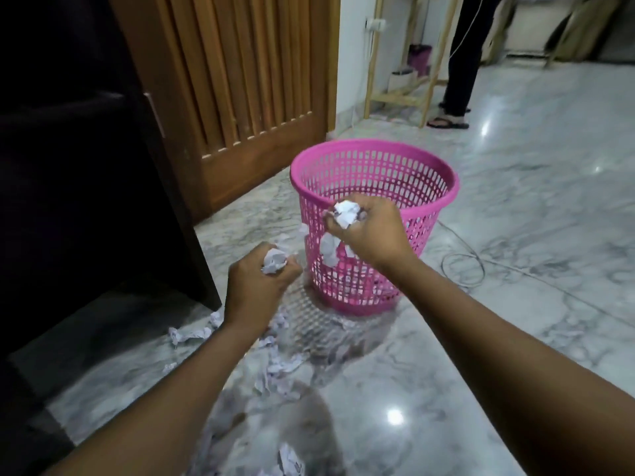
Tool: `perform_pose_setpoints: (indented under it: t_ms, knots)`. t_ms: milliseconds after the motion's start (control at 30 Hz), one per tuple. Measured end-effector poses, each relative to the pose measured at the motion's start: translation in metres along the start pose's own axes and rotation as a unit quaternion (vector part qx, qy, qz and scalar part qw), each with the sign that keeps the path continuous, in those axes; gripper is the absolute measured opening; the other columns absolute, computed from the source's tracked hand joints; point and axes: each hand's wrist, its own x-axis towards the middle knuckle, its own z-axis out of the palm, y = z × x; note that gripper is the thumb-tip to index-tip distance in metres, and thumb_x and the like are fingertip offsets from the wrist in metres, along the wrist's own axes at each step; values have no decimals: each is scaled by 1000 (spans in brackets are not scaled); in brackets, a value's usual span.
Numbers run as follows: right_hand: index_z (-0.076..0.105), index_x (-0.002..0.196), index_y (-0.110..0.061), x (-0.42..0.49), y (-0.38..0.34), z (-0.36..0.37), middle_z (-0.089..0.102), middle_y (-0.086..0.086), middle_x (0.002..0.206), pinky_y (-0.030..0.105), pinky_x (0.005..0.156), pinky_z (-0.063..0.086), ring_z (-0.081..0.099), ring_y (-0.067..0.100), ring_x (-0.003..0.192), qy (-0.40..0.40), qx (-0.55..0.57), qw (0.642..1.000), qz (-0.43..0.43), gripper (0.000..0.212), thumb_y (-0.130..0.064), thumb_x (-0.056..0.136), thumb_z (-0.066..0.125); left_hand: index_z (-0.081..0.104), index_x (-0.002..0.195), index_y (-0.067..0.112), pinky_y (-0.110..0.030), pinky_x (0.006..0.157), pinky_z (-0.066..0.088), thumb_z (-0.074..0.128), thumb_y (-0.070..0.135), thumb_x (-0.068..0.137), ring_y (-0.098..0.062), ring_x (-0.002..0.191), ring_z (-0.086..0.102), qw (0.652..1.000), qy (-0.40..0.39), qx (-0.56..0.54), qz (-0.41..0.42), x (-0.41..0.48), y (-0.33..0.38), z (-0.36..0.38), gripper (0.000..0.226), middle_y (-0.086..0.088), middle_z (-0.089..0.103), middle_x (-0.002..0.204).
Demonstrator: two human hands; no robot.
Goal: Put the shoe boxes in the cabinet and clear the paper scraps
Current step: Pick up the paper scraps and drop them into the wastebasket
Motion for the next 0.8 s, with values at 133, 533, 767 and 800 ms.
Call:
perform_pose_setpoints:
  t_ms: [133, 533, 767, 800]
  knots:
    - [73, 92, -15, 65, -25, -41, 70, -2, 79, 20, 60, 48, 61, 5, 66, 62, -52, 995, -54, 14, -12, 79, 79, 45, 59, 23, -11, 46, 28, 67, 20, 85, 4, 47, 42, 997, 29, -49, 45, 55, 66, 19, 34, 16, 48, 49]
    - [62, 124, -9, 131, 59, -64, 69, 13, 114, 39, 89, 55, 68, 29, 95, -59, -235, 959, 145, 42, -20, 85, 74, 67, 104, 20, -26, 57, 44, 55, 46, 91, -11, 49, 56, 991, -53, -50, -111, 182, 107, 134, 31, 2, 64, 65]
    - [60, 125, -16, 132, 58, -67, 67, 9, 115, 46, 101, 47, 64, 29, 105, -95, -298, 933, 178, 49, -23, 80, 78, 62, 115, 17, -34, 87, 47, 36, 46, 101, -30, 101, 64, 950, -205, 229, -52, 182, 58, 125, 41, -3, 66, 101]
    - [61, 124, -16, 131, 58, -65, 67, 9, 114, 47, 101, 47, 64, 29, 104, -103, -309, 927, 185, 48, -25, 80, 78, 65, 95, 17, -35, 78, 50, 36, 42, 102, -30, 87, 65, 948, -194, 253, -5, 179, 51, 118, 38, -3, 66, 85]
